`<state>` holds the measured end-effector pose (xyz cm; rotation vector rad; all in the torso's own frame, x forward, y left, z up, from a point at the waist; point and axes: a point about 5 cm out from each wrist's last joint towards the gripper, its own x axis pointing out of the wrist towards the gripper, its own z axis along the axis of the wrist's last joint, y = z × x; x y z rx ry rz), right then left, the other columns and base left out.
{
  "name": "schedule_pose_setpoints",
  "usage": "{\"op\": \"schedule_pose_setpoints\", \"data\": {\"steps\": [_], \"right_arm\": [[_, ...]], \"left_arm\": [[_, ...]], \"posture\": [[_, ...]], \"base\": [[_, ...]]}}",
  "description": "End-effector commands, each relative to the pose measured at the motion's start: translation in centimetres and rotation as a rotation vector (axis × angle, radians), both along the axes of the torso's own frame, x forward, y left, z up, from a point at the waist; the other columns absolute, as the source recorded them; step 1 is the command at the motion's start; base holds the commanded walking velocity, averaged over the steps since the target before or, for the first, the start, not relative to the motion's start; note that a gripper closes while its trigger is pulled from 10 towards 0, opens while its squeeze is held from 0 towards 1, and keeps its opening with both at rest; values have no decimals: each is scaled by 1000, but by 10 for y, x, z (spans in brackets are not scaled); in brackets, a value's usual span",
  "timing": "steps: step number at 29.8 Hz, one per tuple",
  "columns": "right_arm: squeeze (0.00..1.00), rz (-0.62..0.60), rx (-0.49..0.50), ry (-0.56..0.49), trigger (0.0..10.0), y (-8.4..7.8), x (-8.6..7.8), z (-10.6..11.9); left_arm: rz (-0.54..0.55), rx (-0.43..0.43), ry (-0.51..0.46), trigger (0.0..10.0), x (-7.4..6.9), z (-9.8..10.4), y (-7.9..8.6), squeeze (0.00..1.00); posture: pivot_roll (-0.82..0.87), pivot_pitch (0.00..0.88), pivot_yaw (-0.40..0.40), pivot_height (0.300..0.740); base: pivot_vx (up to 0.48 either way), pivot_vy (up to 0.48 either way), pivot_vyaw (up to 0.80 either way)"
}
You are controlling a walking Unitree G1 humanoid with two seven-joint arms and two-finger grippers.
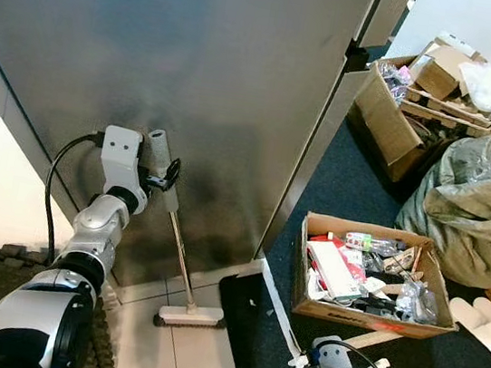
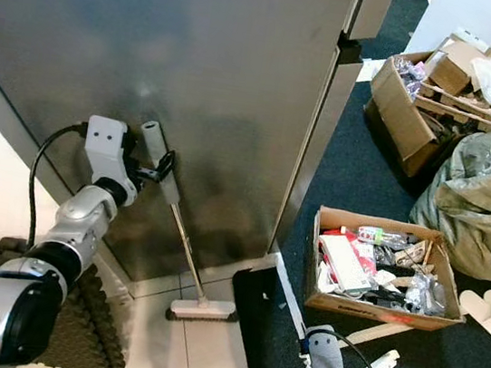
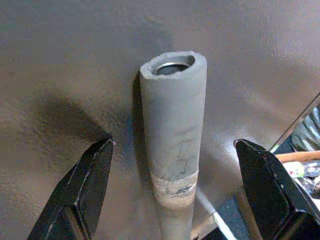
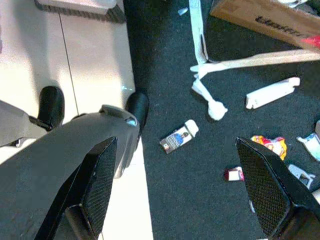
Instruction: Sweep floor
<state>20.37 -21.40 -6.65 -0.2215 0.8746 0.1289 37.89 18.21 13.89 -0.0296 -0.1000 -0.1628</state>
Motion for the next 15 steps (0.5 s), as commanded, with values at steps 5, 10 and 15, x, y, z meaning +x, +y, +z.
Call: {"op": "schedule_pose_setpoints", "data": {"steps": [5, 10, 15], "right_arm": [[0, -14, 5, 23, 10000, -4, -14, -6], [0, -16, 3, 22, 10000, -6, -16, -6], [0, -17, 2, 8, 10000, -10, -15, -5]], "left_arm": [[21, 16, 51, 10000, 2, -4, -5, 0], [46, 26, 58, 8314, 4, -3, -5, 0], [84, 39, 60, 0, 6, 1, -4, 0]], "posture": [[-162, 290, -1, 740], [-176, 296, 0, 740], [-194, 295, 2, 740]], "base": [[0, 0, 0], [0, 0, 0], [0, 0, 0]]}}
